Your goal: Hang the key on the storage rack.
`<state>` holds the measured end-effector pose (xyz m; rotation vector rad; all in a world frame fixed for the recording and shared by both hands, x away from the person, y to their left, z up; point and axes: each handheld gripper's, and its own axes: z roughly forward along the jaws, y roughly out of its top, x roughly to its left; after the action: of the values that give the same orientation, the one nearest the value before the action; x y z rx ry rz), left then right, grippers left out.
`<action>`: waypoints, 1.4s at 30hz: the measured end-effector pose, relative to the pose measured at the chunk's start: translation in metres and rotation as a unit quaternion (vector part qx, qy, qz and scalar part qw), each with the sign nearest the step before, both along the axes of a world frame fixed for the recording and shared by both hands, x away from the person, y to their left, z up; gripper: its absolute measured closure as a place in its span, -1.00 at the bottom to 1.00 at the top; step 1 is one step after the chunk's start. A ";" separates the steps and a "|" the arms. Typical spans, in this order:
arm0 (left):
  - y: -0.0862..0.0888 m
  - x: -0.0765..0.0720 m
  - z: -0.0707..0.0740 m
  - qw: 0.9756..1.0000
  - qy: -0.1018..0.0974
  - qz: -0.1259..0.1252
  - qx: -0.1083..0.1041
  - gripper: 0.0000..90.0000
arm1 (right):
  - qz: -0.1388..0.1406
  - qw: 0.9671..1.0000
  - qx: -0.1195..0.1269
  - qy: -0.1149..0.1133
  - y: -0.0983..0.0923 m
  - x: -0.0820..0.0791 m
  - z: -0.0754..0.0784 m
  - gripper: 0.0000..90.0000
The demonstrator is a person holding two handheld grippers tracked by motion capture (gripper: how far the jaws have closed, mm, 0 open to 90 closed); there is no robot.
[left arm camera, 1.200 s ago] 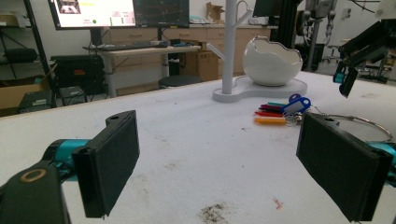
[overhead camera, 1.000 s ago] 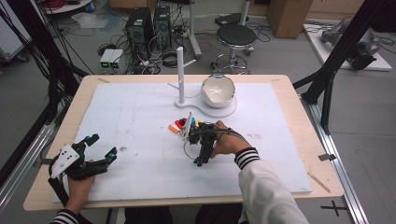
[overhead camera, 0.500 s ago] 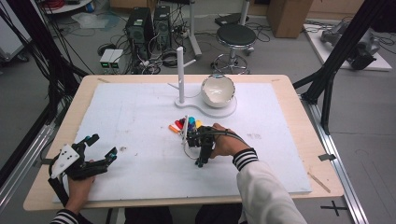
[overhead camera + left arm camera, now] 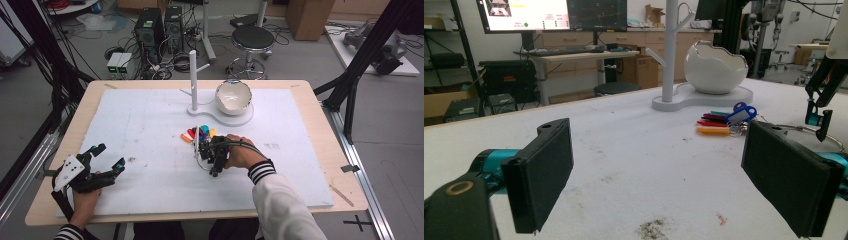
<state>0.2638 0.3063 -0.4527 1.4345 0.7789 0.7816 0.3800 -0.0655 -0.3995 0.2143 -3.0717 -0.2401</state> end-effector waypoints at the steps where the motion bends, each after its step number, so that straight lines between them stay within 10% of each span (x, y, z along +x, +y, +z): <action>1: 0.000 0.000 0.000 1.000 0.000 0.000 -0.001 -0.70 | 0.000 1.000 -0.002 -0.002 0.000 0.000 0.000 0.25; 42: 0.000 0.000 0.000 1.000 -0.001 -0.001 -0.002 -0.70 | 0.046 0.997 -0.042 -0.039 0.004 -0.010 -0.004 0.91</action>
<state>0.2635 0.3067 -0.4528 1.4299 0.7777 0.7796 0.3705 -0.0613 -0.4035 0.3693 -3.1307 -0.0998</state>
